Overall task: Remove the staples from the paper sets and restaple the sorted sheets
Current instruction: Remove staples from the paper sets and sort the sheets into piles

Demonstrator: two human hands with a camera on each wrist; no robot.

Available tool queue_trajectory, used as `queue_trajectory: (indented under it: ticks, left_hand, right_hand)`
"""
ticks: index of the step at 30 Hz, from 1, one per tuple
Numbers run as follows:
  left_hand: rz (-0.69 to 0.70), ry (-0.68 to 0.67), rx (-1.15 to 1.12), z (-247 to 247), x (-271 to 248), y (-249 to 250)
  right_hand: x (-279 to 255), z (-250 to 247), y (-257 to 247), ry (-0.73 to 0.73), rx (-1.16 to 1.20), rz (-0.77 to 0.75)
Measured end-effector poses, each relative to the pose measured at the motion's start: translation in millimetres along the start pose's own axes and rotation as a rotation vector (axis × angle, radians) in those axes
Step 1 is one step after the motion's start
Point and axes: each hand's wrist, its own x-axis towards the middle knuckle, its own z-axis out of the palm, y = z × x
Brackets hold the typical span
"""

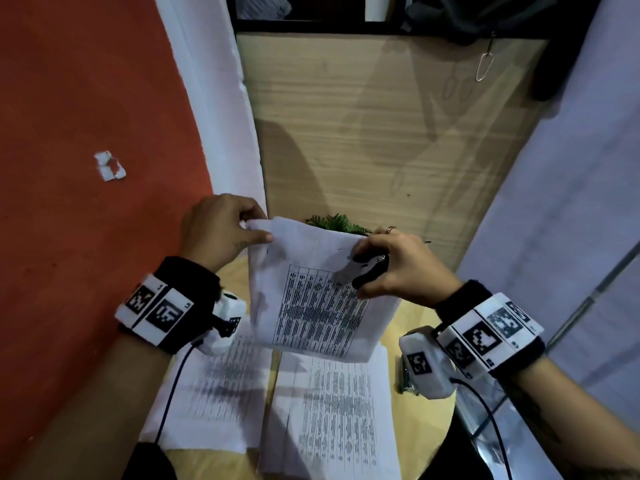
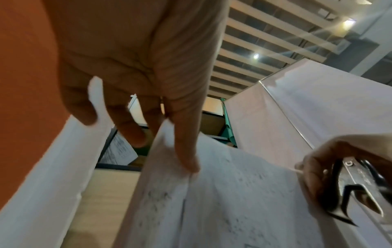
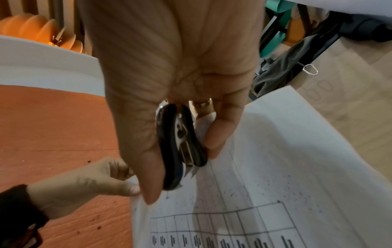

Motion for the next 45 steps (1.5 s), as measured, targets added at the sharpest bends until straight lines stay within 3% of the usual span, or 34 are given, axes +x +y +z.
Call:
queue_trajectory:
  ticks: [2, 5, 10, 16, 20, 24, 26, 28, 33, 45]
  left_hand:
    - [0.075, 0.05, 0.141, -3, -6, 11]
    - [0.212, 0.005, 0.193, 8, -15, 36]
    - [0.221, -0.157, 0.341, 36, -16, 57]
    - [0.121, -0.255, -0.135, 39, -11, 46]
    - [0.081, -0.268, -0.271, 41, -10, 40]
    - [0.031, -0.273, -0.35, 46, -8, 35]
    - [0.014, -0.28, -0.384, 47, -7, 35]
    - [0.006, -0.288, -0.415, 48, -8, 38]
    - [-0.015, -0.311, -0.46, 46, -9, 43]
    - [0.06, -0.279, -0.444, 43, -9, 45]
  right_hand:
    - [1, -2, -2, -0.003, 0.002, -0.001]
    - [2, -2, -5, -0.01, -0.012, -0.002]
    - [2, 0, -12, 0.003, -0.021, -0.027]
    - [-1, -2, -5, -0.017, 0.085, -0.052]
    - [0, 0, -3, 0.009, 0.153, -0.057]
    - [-5, 7, -3, 0.192, 0.179, -0.167]
    - [-7, 18, -7, 0.345, 0.112, -0.256]
    - [-9, 27, -9, 0.408, 0.005, -0.335]
    - [-6, 32, -6, 0.421, -0.187, -0.453]
    - [-2, 27, -15, 0.414, -0.24, -0.523]
